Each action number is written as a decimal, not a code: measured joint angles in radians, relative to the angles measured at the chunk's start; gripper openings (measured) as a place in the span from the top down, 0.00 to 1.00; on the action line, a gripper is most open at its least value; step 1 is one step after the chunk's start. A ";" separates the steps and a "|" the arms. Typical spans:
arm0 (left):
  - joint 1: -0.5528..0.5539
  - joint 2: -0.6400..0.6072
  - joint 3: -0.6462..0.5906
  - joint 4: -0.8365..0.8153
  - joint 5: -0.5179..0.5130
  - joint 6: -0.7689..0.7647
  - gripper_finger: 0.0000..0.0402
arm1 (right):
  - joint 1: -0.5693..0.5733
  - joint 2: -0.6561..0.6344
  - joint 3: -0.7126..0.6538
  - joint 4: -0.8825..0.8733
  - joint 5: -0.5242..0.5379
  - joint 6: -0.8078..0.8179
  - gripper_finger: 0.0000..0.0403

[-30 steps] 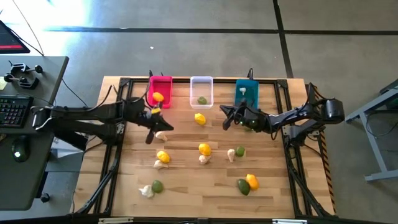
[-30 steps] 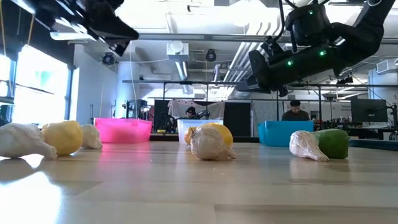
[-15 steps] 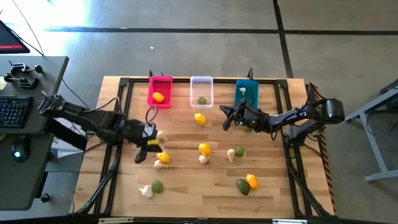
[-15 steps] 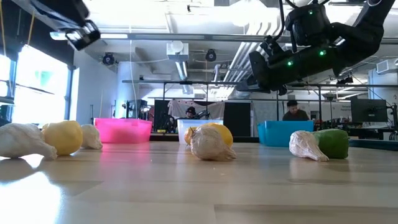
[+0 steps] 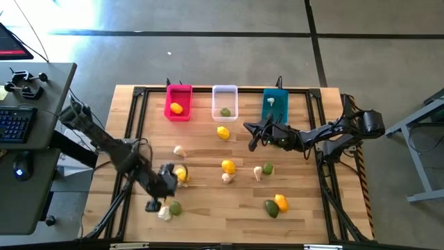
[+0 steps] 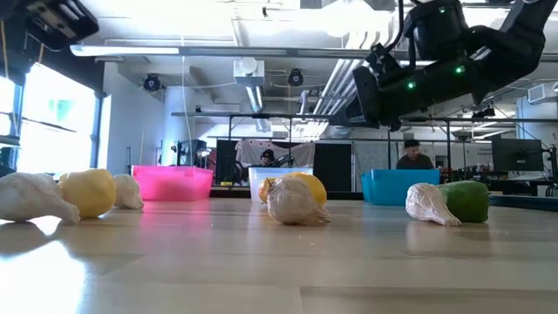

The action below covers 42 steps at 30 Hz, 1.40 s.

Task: Sort produce into baskets
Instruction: Put the lime into the transparent bin

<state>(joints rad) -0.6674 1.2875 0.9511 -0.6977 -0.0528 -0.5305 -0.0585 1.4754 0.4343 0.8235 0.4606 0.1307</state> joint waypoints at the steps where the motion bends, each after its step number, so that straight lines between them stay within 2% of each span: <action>1: -0.010 0.030 0.015 -0.004 0.001 0.000 0.97 | 0.001 0.000 0.000 0.000 0.000 0.000 1.00; 10: -0.029 0.233 0.137 -0.048 0.044 0.096 0.79 | 0.001 0.000 0.000 -0.015 0.000 0.003 1.00; 22: -0.026 0.344 0.171 -0.051 0.079 0.268 0.57 | 0.001 0.000 0.000 -0.026 0.000 0.003 1.00; 30: -0.026 0.418 0.171 -0.053 0.107 0.407 0.51 | 0.001 0.001 0.000 -0.038 0.000 0.026 1.00; 42: -0.026 0.453 0.170 -0.069 0.123 0.545 0.51 | 0.001 0.001 0.000 -0.042 0.000 0.026 1.00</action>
<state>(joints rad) -0.6937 1.7409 1.1213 -0.7670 0.0705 0.0142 -0.0578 1.4765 0.4343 0.7818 0.4606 0.1566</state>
